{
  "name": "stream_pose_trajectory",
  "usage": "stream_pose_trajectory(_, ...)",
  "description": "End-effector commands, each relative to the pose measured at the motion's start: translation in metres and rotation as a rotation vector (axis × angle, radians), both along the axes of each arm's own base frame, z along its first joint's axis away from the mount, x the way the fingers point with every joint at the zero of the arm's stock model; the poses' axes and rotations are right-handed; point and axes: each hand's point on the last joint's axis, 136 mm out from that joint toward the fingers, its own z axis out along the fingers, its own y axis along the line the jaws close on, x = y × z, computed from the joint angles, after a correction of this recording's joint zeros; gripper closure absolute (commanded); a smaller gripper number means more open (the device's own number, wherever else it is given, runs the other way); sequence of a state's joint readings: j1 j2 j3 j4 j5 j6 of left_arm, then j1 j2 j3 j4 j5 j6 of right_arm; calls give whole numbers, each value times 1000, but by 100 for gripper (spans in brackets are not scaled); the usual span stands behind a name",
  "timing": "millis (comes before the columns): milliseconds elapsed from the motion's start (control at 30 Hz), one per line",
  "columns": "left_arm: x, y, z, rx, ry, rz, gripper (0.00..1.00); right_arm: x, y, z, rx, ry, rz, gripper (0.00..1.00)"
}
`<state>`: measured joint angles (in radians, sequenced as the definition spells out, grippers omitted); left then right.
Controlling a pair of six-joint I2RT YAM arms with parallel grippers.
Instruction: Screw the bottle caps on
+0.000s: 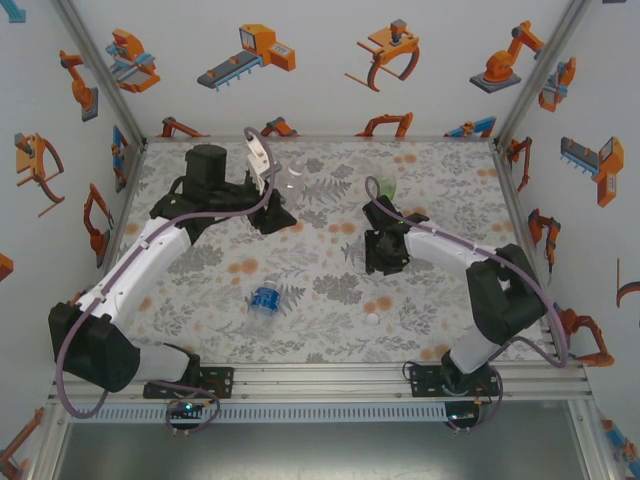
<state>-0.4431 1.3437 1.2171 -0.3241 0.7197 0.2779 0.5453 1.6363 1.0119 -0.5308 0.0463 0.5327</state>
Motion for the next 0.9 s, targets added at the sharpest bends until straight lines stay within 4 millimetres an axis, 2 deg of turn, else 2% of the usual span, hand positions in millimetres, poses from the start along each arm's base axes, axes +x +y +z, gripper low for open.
stream_pose_trajectory(0,-6,0,2,16,-28,-16,97,14,3,3,-3,-35,8,57)
stream_pose_trajectory(233,-7,-2,2,28,-34,-16,97,19,5,-7,-16,-37,14,60)
stream_pose_trajectory(367,-9,0,6,33,-42,-15,97,21,7,-7,-9,-41,18,67)
stream_pose_trajectory(533,-12,5,6,54,-55,-5,97,25,13,-1,10,-51,23,71)
stream_pose_trajectory(667,-14,9,-1,76,-57,11,97,30,33,7,29,-69,58,71)
stream_pose_trajectory(867,-8,14,-10,81,-77,51,97,35,78,5,31,-55,152,71)
